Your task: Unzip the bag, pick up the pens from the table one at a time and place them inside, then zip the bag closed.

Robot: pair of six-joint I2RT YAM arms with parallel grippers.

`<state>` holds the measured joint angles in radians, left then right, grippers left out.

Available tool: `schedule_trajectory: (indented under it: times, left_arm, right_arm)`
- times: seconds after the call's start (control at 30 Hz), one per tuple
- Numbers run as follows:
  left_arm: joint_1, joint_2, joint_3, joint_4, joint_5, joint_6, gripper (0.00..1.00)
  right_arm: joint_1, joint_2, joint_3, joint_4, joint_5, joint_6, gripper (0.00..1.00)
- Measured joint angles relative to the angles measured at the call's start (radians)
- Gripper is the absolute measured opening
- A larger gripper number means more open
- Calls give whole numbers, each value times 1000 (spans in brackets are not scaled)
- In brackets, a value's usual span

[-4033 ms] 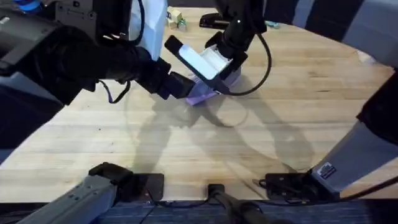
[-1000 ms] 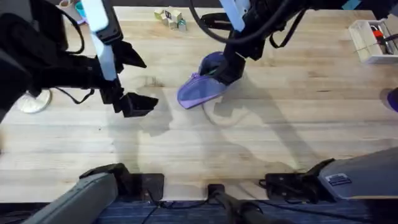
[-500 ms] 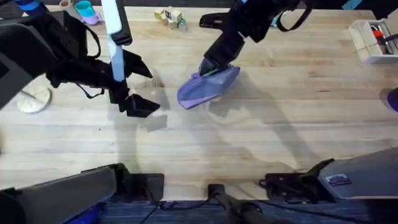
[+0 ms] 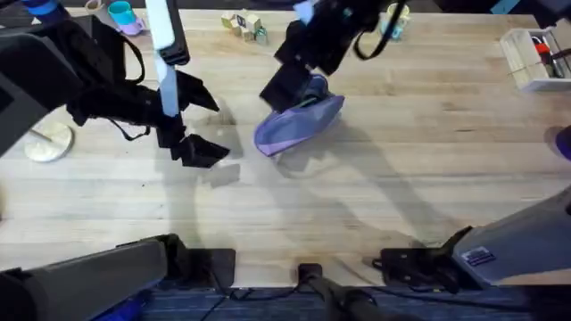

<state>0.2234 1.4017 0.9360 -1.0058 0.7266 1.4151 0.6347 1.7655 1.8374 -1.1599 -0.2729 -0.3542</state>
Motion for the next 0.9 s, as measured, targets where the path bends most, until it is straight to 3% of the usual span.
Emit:
schedule_trajectory:
  times: [0.5,0.9]
  left_arm:
    - [0,0,0,0,8,0,993]
    - [0,0,0,0,14,0,993]
  right_arm:
    - [31,18,0,79,-21,10,997]
    - [31,141,0,118,-21,10,996]
